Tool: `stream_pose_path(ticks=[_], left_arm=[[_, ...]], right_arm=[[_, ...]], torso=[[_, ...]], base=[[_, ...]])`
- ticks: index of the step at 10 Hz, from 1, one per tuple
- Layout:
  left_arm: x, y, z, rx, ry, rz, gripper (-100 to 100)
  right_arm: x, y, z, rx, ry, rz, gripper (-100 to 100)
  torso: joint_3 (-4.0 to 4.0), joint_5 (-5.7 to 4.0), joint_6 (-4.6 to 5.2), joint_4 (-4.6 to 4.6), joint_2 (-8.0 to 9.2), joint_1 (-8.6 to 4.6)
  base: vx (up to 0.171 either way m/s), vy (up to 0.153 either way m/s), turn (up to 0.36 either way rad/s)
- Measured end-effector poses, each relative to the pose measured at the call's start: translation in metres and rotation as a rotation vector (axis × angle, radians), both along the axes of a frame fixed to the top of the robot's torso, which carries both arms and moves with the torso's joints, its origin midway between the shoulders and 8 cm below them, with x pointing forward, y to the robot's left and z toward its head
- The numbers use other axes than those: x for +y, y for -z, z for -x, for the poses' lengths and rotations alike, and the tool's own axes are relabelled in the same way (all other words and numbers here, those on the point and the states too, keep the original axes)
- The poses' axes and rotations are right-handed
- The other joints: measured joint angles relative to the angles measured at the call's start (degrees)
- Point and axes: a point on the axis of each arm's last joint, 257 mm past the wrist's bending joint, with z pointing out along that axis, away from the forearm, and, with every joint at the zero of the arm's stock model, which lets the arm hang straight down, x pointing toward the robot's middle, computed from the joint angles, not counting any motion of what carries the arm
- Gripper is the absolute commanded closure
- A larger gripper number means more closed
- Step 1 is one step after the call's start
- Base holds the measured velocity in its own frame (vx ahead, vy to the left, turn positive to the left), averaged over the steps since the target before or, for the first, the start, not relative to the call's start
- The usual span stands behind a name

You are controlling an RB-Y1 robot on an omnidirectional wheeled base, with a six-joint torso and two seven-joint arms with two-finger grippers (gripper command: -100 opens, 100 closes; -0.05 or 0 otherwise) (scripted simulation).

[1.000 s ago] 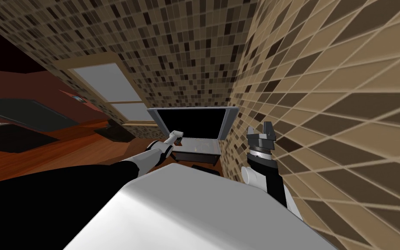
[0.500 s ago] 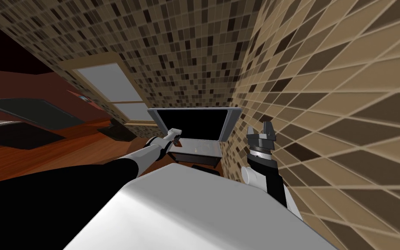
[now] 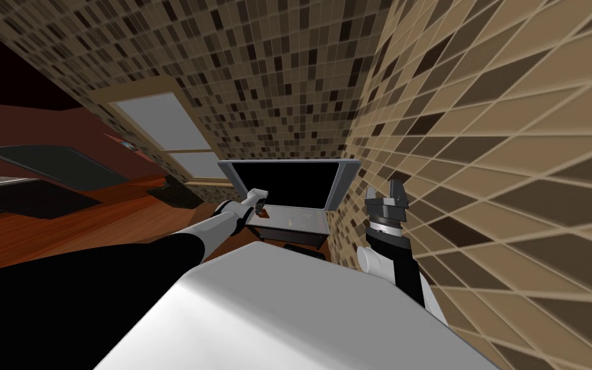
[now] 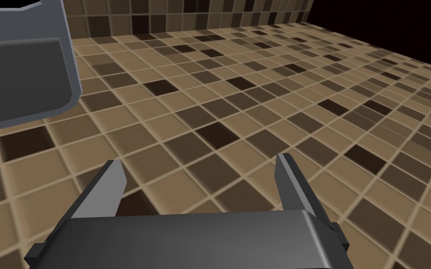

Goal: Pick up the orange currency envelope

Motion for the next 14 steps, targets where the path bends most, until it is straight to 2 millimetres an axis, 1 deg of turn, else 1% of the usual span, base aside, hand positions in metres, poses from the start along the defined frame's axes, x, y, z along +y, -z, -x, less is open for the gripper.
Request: stream_pose_path(ticks=[2, 3, 4, 8, 9, 13, 14], left_arm=[[0.007, -0.007, 0.004, 0.022, -0.013, -0.004, -100], [0.007, -0.007, 0.004, 0.024, -0.013, -0.004, 0], [0.007, -0.007, 0.004, 0.023, -0.013, -0.004, -100], [0.006, 0.014, 0.017, 0.025, -0.011, -0.005, -100], [0.006, 0.015, 0.016, 0.024, -0.010, -0.005, 100], [0.006, 0.015, 0.016, 0.024, -0.010, -0.005, 100], [0.006, 0.015, 0.016, 0.024, -0.011, -0.005, 0]], right_arm=[[0.000, 0.000, 0.000, 0.000, 0.000, 0.000, 0], [0.000, 0.000, 0.000, 0.000, 0.000, 0.000, 0], [0.000, 0.000, 0.000, 0.000, 0.000, 0.000, 0], [0.000, 0.000, 0.000, 0.000, 0.000, 0.000, 0], [0.000, 0.000, 0.000, 0.000, 0.000, 0.000, 0], [0.000, 0.000, 0.000, 0.000, 0.000, 0.000, 0], [0.000, 0.000, 0.000, 0.000, 0.000, 0.000, 0]], torso=[[-0.03, 0.00, -0.01, -0.01, -0.05, 0.01], [0.01, 0.00, 0.00, 0.00, 0.02, -0.01], [0.03, 0.00, 0.00, 0.01, 0.05, -0.01], [0.04, 0.00, 0.01, 0.01, 0.07, -0.01], [0.04, 0.00, 0.00, 0.02, 0.07, -0.01], [0.04, 0.01, 0.00, 0.02, 0.08, 0.01], [0.05, 0.01, 0.00, 0.02, 0.08, 0.01]], base=[[0.021, 0.000, 0.024], [0.000, 0.000, 0.000], [0.000, 0.000, 0.000], [0.000, 0.000, 0.000], [0.000, 0.000, 0.000], [0.000, 0.000, 0.000], [0.000, 0.000, 0.000]])
